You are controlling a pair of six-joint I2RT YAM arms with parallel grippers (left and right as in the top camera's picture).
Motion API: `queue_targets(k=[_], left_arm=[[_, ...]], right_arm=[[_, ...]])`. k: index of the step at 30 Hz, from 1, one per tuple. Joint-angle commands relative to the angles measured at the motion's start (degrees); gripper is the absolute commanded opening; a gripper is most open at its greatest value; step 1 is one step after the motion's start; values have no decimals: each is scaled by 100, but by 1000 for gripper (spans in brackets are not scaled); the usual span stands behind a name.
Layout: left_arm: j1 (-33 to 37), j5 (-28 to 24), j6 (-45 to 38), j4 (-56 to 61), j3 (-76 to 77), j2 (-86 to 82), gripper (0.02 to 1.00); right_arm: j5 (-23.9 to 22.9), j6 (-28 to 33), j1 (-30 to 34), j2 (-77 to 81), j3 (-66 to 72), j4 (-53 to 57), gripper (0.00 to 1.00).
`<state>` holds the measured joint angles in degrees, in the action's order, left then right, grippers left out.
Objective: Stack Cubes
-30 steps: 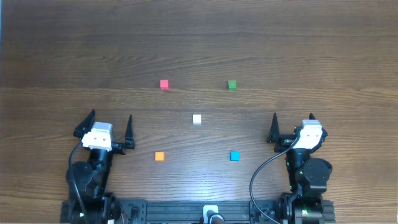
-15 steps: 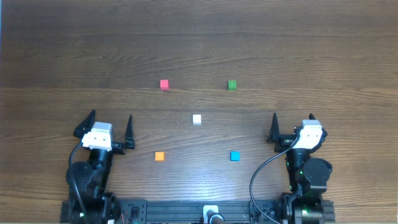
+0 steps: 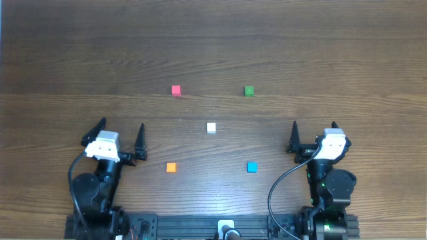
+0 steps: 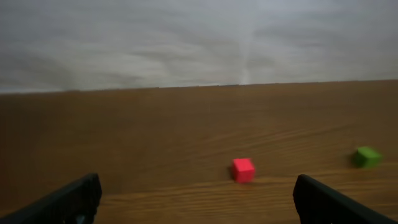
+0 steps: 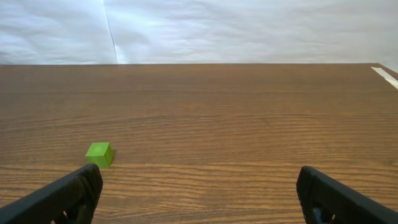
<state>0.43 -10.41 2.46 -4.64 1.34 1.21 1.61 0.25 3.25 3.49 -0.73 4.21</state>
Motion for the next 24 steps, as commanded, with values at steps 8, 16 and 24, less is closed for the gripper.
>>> queue_targets(k=[8, 16, 24], left_arm=[[-184, -592, 1003, -887, 2455, 3379, 996], [-424, -511, 1001, -2050, 5056, 6682, 998], [-1209, 20, 1132, -2376, 6706, 9055, 996]], right_arm=[[48, 24, 9, -11, 44, -11, 993], [48, 24, 9, -11, 44, -11, 993], [48, 24, 9, -11, 44, -11, 993]])
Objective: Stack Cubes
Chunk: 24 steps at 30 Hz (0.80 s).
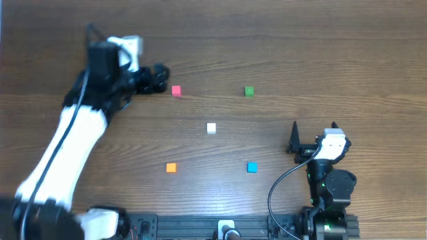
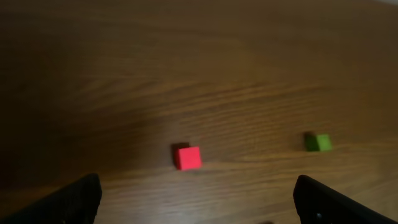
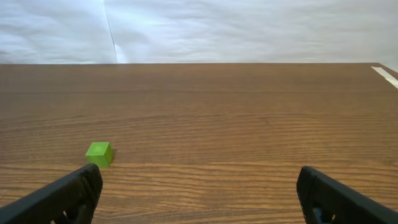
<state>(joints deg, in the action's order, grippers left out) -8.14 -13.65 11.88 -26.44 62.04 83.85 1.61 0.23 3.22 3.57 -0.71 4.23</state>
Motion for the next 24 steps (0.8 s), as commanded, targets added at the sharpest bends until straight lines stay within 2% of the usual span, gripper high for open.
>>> queue_targets(k=[1, 11, 20, 24], left_arm=[[-452, 442, 238, -302, 811, 1016, 998], [-1021, 1255, 671, -940, 1744, 2710, 998], [-1034, 1464, 793, -1067, 1744, 3128, 993], [-1034, 1528, 817, -1056, 1744, 3228, 961]], right_arm=[[48, 26, 11, -17, 42, -13, 993], [48, 26, 11, -20, 42, -13, 993], [48, 26, 11, -20, 42, -13, 991], [48, 26, 11, -17, 42, -13, 991]])
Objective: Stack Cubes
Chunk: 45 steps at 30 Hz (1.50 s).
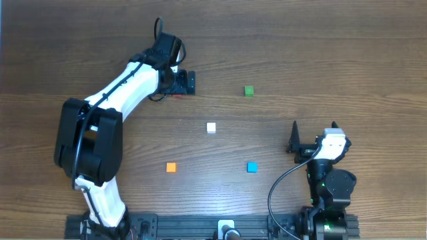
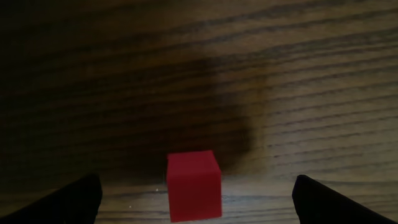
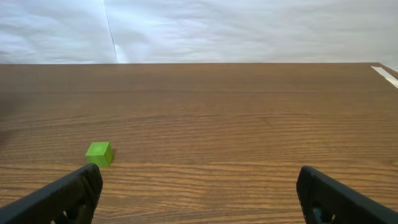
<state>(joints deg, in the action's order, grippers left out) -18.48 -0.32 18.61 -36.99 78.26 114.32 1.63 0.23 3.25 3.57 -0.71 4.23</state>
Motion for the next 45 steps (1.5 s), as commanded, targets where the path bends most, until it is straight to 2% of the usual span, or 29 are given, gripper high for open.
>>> queue_targets(k=[1, 15, 23, 39, 45], left_arm=[[0, 201, 142, 13, 122, 205, 941], [-114, 339, 140, 11, 122, 284, 663], [-201, 435, 140, 9, 122, 284, 627], [-208, 496, 144, -11, 122, 284, 246], [-236, 496, 313, -70, 122, 256, 185]], right_arm=[[46, 26, 9, -17, 42, -13, 993], [46, 26, 9, -17, 42, -13, 993], [46, 26, 9, -17, 42, -13, 991], [46, 26, 9, -20, 42, -13, 993], [46, 26, 9, -17, 42, -13, 993]])
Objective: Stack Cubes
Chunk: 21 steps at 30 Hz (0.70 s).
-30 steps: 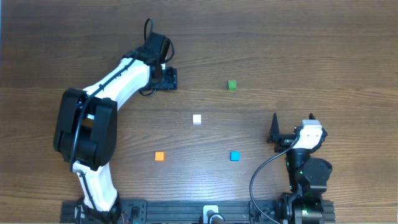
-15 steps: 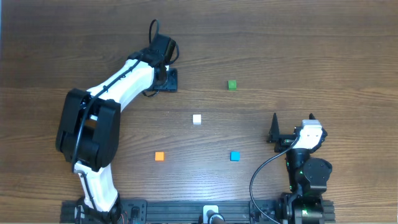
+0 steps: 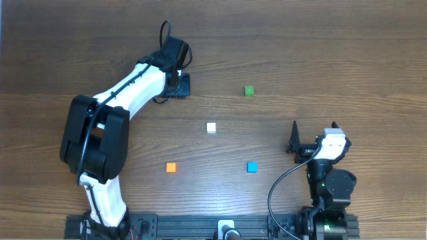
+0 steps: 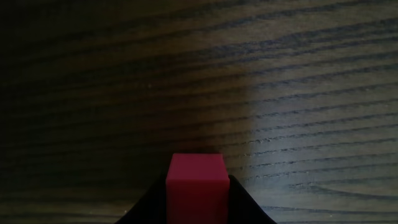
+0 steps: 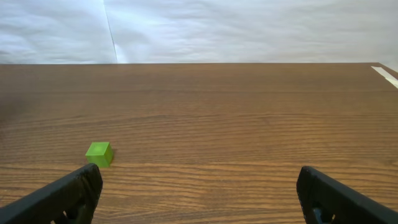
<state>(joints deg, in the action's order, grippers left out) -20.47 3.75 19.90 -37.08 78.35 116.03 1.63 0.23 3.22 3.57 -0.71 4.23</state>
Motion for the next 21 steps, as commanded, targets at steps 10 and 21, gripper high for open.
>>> queue_targets(k=[10, 21], left_arm=[[-1141, 374, 1558, -1226, 114, -1239, 137], [-2699, 857, 3064, -2020, 20, -1799, 137]], right_arm=[[46, 26, 11, -20, 42, -13, 991], [46, 26, 11, -20, 42, -13, 993]])
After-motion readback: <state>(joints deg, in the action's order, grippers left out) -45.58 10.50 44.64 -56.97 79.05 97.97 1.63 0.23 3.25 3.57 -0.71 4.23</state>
